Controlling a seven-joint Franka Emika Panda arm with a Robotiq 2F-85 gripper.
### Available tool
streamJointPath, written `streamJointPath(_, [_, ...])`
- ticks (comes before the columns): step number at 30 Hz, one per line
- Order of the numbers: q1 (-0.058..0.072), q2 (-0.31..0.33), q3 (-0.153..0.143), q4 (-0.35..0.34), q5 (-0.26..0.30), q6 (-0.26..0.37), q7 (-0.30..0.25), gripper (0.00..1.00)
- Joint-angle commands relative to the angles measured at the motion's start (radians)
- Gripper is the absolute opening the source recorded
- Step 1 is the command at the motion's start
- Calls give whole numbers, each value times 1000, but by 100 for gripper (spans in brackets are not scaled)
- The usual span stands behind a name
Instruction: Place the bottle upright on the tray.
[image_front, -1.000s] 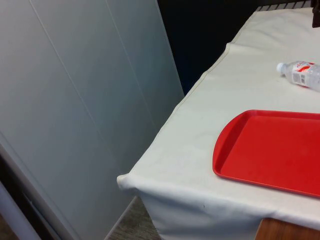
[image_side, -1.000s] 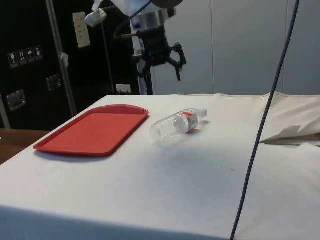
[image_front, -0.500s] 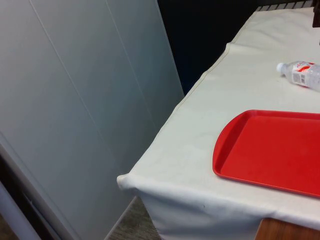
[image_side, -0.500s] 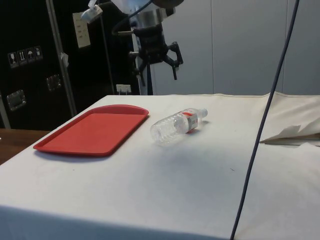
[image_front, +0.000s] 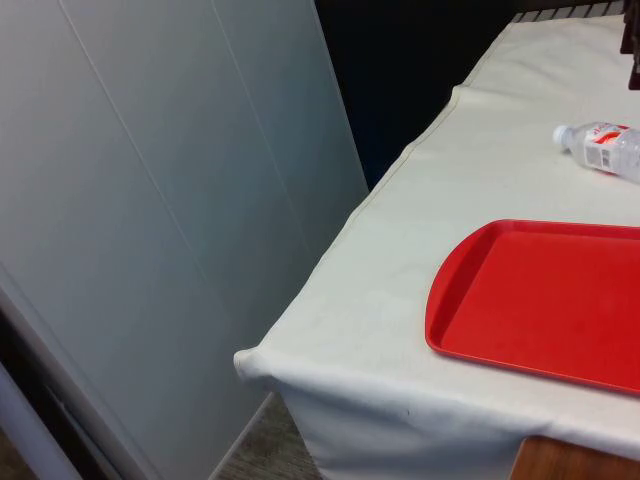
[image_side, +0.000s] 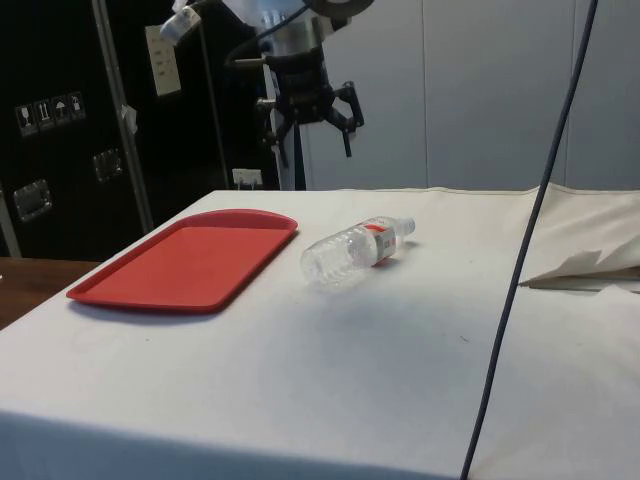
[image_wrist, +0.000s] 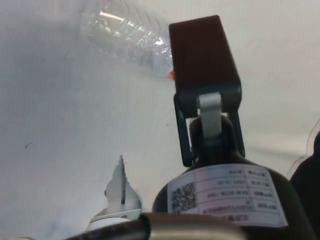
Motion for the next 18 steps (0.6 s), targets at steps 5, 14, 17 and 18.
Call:
streamJointPath(5, [0,0,0,1,-17,0,31,100])
streamJointPath(14, [0,0,4,1,-35,15,91,100])
streamJointPath(17, [1,-4,5,-7,-41,46,121,100])
streamJointPath(18, [1,-5,5,-8,-41,50,123,100])
